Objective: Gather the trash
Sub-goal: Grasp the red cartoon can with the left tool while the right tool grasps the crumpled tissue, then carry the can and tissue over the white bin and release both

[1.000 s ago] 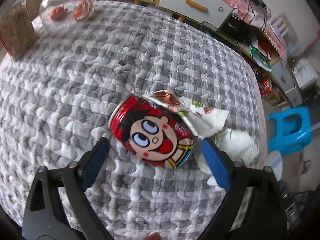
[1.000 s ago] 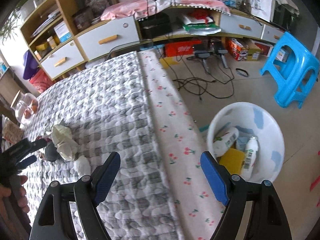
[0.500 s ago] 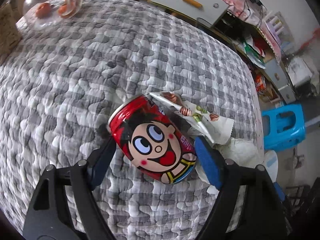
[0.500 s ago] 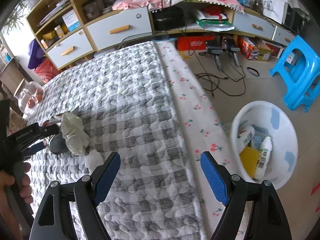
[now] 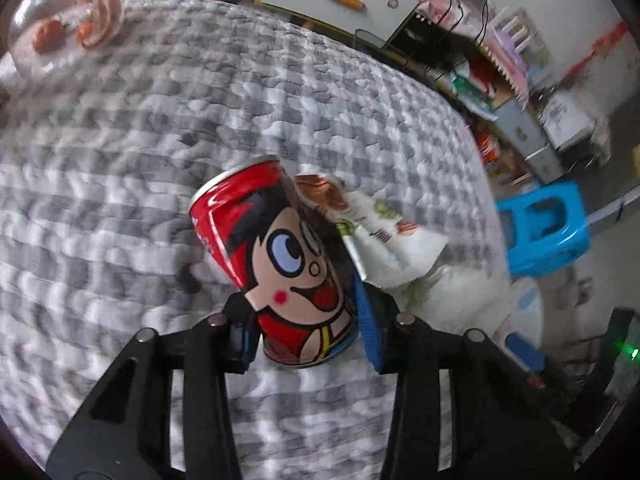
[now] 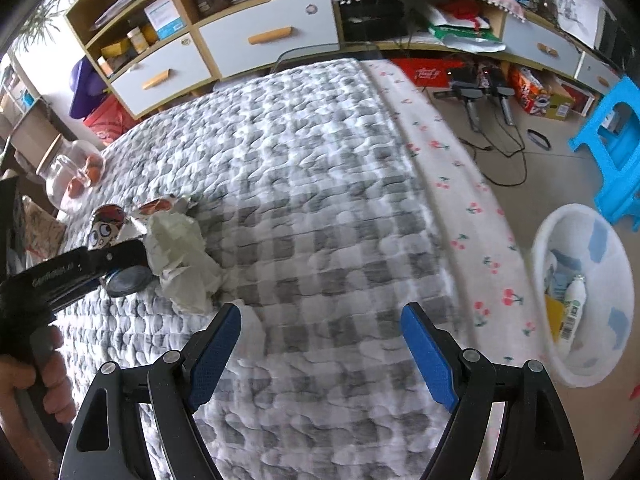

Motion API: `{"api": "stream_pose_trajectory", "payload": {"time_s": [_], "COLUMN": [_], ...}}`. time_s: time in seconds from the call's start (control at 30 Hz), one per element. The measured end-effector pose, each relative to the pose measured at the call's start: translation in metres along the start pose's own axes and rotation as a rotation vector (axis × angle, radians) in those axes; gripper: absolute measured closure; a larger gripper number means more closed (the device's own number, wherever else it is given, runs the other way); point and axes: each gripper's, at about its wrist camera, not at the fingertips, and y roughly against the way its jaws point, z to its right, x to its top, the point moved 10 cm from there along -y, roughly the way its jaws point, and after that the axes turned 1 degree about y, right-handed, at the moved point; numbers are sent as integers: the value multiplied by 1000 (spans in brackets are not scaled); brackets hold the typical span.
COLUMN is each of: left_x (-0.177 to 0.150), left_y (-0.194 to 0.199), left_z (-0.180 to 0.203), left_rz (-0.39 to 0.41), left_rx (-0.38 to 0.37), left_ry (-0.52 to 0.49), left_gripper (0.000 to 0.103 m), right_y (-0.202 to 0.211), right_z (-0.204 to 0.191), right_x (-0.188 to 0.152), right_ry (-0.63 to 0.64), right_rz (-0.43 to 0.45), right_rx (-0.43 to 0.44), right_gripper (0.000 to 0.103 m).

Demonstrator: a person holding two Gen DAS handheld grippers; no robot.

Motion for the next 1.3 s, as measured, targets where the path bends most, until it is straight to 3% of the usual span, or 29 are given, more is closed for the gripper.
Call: {"api": "stream_pose_trajectory", "payload": {"time_s": [0.3, 0.57, 0.63, 0.73, 0.8, 0.9, 1.3], "left_x": [-11, -20, -22, -24, -25, -27, -35], "left_y": [23, 41, 41, 42, 43, 46, 60], "left_z": [-41, -53, -54, -53, -51, -46, -1], "left_rz": [-18, 8, 6, 6, 7, 15, 63], "left_rx": [31, 74, 72, 74, 72, 69, 27], "left_ry": [12, -26, -23, -27, -30, -37, -110], "left_gripper": [59, 59, 59, 59, 59, 59, 59], "right_y": [-18, -32, -33, -35, -35, -32, 15], "right_z": [-46, -82, -85, -88, -87, -84, -47], "right_x": [6, 8, 10, 12, 11, 13, 22], "right_ry": [42, 76, 70, 64, 54, 19, -38], "right_rz": [-22, -32, -25, -27, -37, -39, 43], "right_rx": [81, 130, 132, 154, 173, 206, 223], "right_gripper": [19, 20, 24, 40, 68, 73, 73]}}
